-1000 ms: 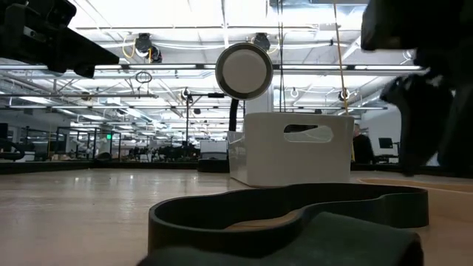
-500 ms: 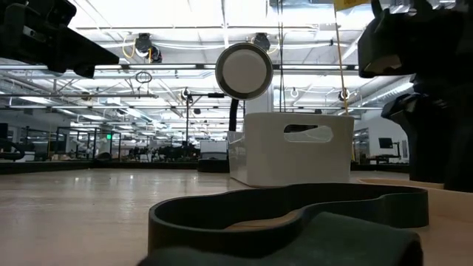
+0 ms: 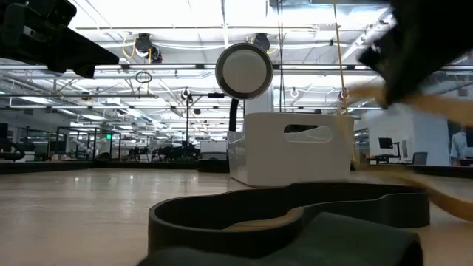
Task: Pick and place rubber bands into bin
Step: Put the left light orange rubber band into the gray bin
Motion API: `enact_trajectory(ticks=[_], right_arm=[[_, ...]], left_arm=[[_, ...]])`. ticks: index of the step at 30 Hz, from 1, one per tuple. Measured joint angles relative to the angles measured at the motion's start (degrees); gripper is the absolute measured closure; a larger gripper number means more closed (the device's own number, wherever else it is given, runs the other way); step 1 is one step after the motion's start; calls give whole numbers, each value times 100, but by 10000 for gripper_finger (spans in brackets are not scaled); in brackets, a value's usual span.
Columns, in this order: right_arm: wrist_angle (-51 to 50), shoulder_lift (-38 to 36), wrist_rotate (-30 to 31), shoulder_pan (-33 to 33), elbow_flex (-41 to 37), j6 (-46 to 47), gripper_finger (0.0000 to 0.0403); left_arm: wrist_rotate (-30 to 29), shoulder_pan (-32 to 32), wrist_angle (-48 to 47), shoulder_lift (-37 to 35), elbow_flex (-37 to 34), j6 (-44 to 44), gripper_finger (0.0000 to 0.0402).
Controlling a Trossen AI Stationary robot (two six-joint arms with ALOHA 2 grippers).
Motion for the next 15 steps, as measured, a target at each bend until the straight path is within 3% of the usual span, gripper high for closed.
enact_trajectory(ticks=[7, 15], right_arm=[[652, -1491, 660, -142, -181, -1726, 401], [2484, -3440, 373, -364, -1697, -3158, 402]], left_arm=[[0, 0, 0, 0, 0, -2, 355], [-2, 1, -36, -1, 0, 70, 355]])
